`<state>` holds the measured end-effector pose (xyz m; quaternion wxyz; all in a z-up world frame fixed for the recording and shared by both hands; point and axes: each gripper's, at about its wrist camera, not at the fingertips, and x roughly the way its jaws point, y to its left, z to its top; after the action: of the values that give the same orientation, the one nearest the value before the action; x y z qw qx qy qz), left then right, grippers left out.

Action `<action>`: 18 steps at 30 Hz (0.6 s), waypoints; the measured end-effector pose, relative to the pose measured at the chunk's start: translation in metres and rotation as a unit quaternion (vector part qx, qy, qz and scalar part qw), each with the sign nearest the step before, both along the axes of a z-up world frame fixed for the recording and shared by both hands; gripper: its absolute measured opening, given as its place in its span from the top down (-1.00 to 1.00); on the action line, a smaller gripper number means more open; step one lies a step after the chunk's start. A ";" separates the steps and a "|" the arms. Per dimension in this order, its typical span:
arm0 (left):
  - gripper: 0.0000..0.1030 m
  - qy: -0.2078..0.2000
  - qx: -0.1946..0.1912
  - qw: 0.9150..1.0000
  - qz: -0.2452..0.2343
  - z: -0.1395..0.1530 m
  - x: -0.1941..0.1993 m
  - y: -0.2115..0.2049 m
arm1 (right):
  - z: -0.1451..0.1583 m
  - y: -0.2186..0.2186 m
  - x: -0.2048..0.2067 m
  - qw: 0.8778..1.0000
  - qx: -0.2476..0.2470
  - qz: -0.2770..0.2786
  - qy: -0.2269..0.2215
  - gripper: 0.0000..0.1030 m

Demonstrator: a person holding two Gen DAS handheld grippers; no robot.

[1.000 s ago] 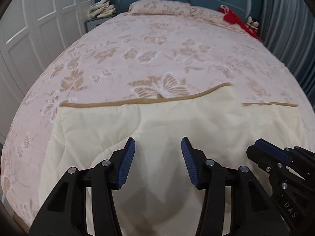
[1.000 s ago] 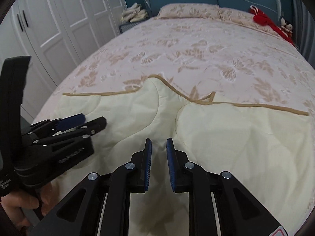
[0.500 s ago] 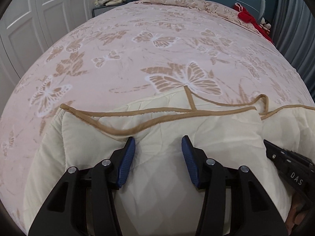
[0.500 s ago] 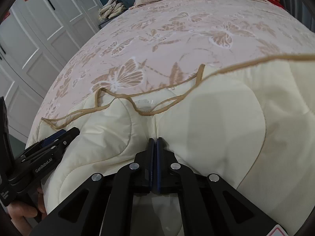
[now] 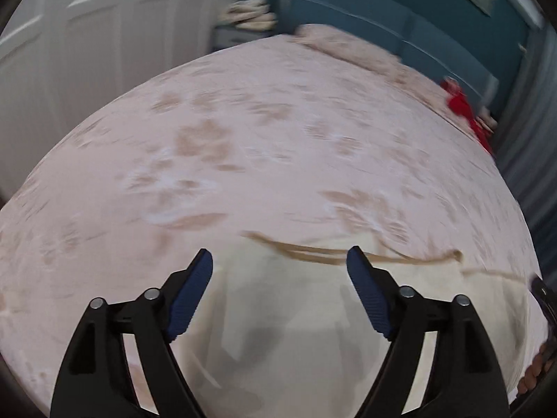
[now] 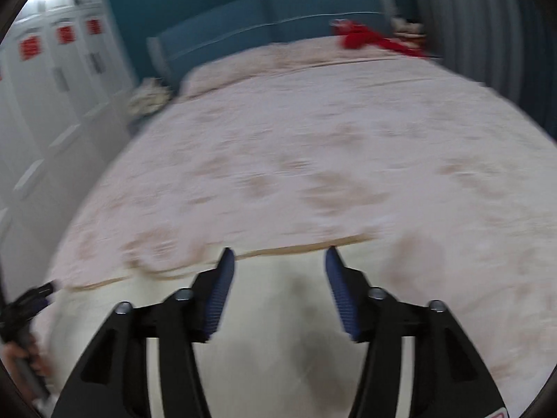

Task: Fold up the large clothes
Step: 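Grasp the tan-piped quilt edge with the right tool while the left tool grasps it too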

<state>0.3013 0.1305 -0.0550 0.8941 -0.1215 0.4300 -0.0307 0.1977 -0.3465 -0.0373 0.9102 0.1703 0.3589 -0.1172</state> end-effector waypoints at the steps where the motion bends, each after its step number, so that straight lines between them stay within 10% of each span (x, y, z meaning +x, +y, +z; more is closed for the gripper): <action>1: -0.50 0.014 -0.010 1.000 0.012 -0.005 0.004 0.009 | -0.006 -0.012 0.002 1.000 0.006 -0.013 0.015 -0.11; 5: -0.33 0.075 -0.116 0.990 0.031 -0.034 0.018 0.033 | -0.041 -0.043 0.014 0.995 0.074 -0.029 0.062 0.07; 6: -0.01 0.085 -0.137 0.987 0.024 -0.039 0.021 0.030 | -0.047 -0.041 0.018 0.994 0.085 -0.023 0.069 0.49; 9: 0.75 0.088 -0.124 0.988 -0.009 -0.036 0.028 0.009 | -0.047 -0.027 0.028 0.994 0.076 0.000 0.076 0.81; 14: 0.85 0.037 -0.091 0.995 -0.018 -0.006 0.039 0.001 | -0.015 -0.037 0.029 0.997 0.073 -0.020 0.006 0.85; 18: 0.86 0.053 -0.048 0.997 -0.015 -0.018 0.053 -0.004 | -0.044 -0.049 0.038 0.995 0.074 -0.041 0.049 0.85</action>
<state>0.3545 0.1269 -0.0730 0.8623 -0.1594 0.4770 -0.0587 0.2358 -0.3950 -0.0811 0.8710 0.2462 0.4032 -0.1351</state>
